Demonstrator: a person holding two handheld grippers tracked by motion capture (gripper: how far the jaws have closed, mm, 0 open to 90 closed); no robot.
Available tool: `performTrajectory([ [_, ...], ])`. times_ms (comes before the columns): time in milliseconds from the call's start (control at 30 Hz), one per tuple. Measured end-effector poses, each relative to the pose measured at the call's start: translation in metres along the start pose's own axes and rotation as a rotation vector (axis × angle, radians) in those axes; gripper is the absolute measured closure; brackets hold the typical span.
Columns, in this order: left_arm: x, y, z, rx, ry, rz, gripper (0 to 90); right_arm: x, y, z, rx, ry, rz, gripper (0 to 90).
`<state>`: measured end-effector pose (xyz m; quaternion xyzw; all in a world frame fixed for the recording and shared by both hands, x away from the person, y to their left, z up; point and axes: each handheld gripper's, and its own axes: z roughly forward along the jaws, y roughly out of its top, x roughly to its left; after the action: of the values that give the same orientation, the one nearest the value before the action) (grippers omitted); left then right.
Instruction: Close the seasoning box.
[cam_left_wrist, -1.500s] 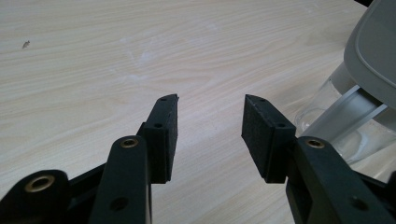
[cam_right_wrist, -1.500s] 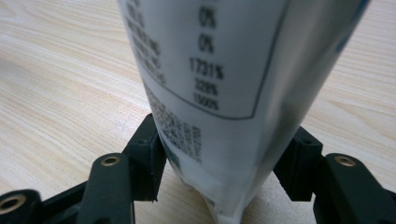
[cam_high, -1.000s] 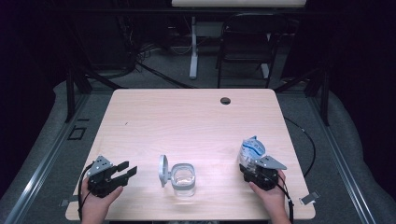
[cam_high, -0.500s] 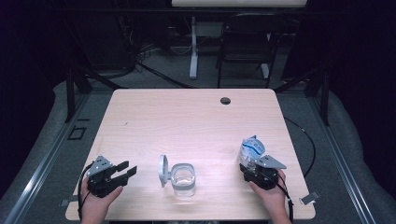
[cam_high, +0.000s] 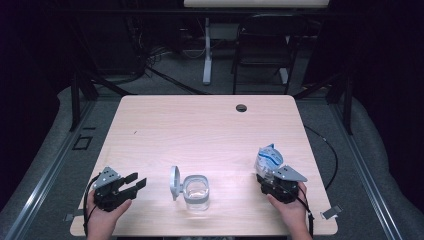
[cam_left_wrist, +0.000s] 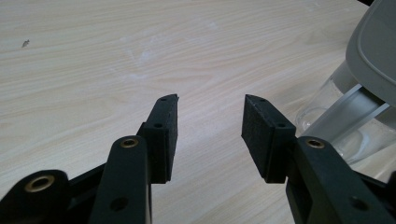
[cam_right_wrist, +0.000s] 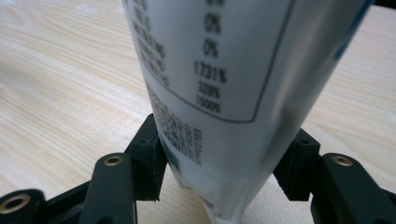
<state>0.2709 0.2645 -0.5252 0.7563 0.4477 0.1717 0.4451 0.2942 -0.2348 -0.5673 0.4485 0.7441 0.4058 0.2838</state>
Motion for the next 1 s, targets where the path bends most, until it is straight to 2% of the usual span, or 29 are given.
performTrajectory([
  [333, 0.000, -0.001, 0.001, -0.001, 0.001, -0.004, 56.2, 0.018, 0.009, -0.002, -0.025, 0.038, -0.055, 43.6],
  [367, 0.000, -0.001, 0.001, 0.000, 0.001, -0.004, 56.2, 0.019, 0.011, -0.004, -0.015, 0.039, -0.070, 43.7],
  [533, 0.000, -0.001, 0.001, 0.002, 0.003, -0.004, 56.2, 0.028, 0.016, -0.005, -0.040, 0.058, -0.103, 43.6],
  [800, 0.001, -0.001, 0.001, 0.002, 0.004, -0.005, 56.2, 0.041, 0.022, -0.007, -0.046, 0.089, -0.134, 43.6],
  [900, 0.001, -0.001, 0.000, 0.000, 0.003, -0.008, 56.2, 0.045, 0.026, -0.008, -0.035, 0.096, -0.161, 43.6],
  [1000, 0.001, -0.001, 0.000, 0.000, 0.004, -0.008, 56.2, 0.050, 0.033, -0.009, -0.052, 0.105, -0.179, 43.7],
])
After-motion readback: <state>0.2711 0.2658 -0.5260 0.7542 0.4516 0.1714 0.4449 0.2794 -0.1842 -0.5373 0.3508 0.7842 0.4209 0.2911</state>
